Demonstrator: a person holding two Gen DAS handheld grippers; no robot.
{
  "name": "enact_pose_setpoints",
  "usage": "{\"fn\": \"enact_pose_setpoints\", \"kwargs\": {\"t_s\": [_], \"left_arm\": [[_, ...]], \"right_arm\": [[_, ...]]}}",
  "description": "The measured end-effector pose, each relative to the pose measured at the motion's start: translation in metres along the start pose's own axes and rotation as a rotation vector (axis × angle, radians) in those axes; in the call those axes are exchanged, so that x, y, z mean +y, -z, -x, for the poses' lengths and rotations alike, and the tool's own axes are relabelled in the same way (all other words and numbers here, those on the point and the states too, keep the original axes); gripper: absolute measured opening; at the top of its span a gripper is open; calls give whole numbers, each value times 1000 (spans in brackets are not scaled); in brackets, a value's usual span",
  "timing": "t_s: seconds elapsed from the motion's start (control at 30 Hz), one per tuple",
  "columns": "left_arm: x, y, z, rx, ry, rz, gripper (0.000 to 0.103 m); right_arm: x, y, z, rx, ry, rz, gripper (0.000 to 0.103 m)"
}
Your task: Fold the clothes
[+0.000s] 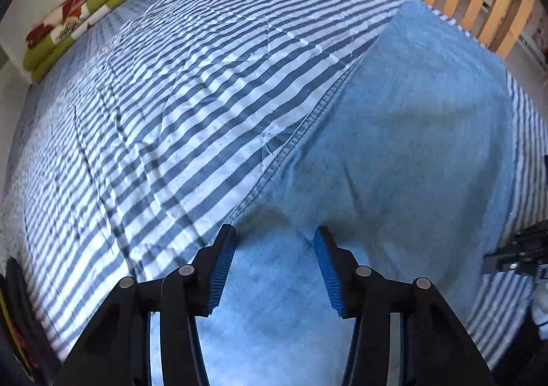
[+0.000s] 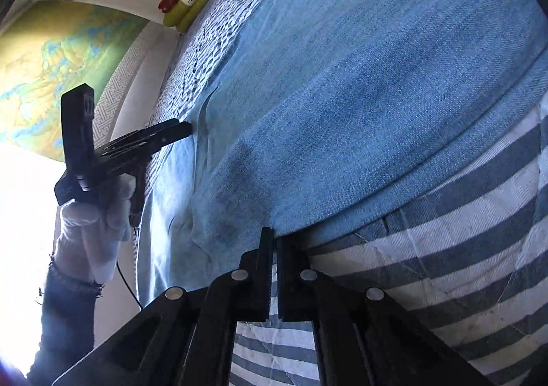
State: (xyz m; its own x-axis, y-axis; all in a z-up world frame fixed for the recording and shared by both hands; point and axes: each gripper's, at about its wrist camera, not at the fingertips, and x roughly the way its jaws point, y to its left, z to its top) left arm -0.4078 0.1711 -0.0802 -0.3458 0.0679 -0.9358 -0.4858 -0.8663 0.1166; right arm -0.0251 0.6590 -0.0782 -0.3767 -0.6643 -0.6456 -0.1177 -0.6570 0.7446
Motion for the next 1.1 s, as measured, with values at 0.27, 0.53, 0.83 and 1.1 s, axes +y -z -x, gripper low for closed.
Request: {"fn": "enact_pose_setpoints", "kwargs": {"t_s": [0.27,0.53,0.83,1.1], "left_arm": [[-10,-2,-13,-4,-46,-72,1],[0,-19,6,-45,-105,-51,1],[-17,-48,7,-84,-27,-25,39],[-72,-109,-42,-32,-34,-178,18]], "right_arm": [[5,0,-1,-11,20,29,1],[0,9,7,-21,32,50,1],[-4,12,13,-25,51,72,1],[-13,13,17,-18,35,64,1]]}}
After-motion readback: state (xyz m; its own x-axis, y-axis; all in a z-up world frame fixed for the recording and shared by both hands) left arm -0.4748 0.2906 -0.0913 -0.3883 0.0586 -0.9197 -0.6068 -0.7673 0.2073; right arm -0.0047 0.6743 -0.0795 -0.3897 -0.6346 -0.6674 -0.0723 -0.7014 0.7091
